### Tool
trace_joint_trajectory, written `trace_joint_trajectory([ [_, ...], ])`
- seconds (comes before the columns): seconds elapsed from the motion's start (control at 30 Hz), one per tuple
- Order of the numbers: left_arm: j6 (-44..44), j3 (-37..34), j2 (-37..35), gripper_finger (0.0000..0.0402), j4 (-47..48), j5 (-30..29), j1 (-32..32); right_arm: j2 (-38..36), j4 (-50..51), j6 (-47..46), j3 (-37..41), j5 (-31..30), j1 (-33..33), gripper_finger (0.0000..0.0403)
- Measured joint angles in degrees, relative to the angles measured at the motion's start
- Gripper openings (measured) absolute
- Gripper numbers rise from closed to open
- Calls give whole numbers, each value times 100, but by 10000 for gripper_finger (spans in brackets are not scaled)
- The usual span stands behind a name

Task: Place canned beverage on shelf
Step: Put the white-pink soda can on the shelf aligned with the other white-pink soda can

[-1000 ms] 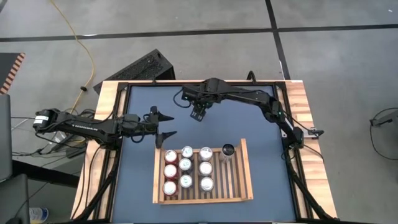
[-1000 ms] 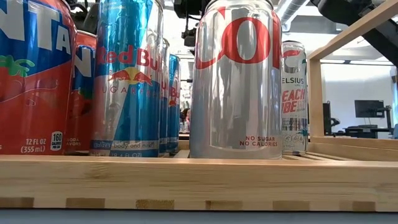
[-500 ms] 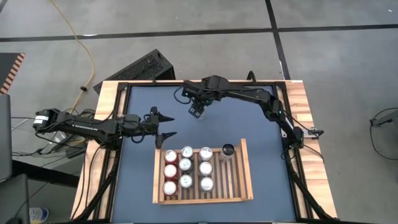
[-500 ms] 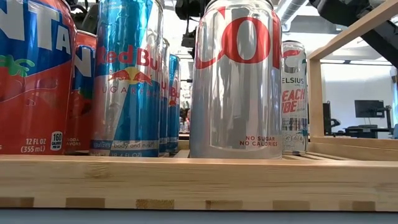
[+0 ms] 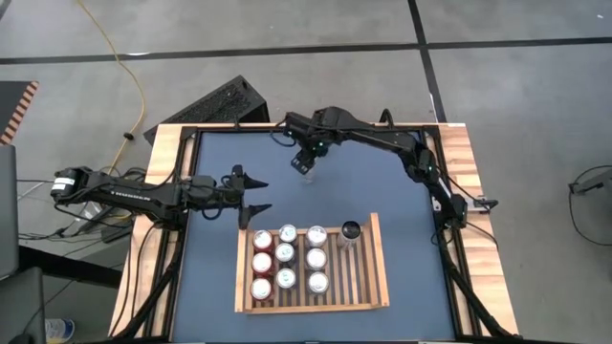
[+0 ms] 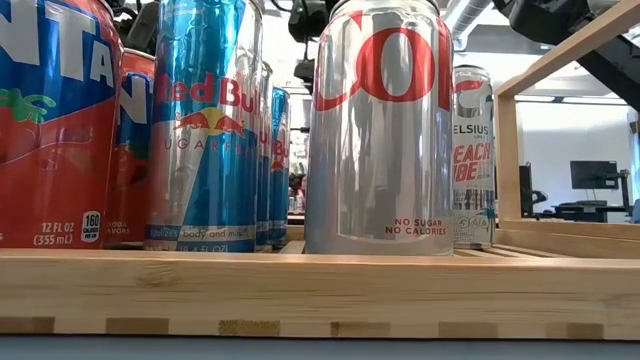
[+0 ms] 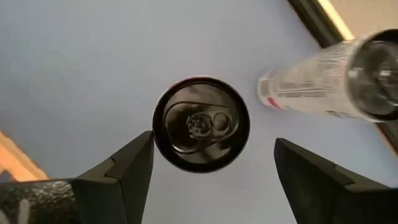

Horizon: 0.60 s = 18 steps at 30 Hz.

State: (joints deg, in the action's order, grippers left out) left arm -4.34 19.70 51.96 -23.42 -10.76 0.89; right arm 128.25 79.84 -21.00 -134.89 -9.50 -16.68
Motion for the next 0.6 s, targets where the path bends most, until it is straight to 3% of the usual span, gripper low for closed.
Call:
trace_joint_trajectory([
  [0.6,-84,2,0,307,0,111,-9,150,-371,-296,19,45,78,299],
])
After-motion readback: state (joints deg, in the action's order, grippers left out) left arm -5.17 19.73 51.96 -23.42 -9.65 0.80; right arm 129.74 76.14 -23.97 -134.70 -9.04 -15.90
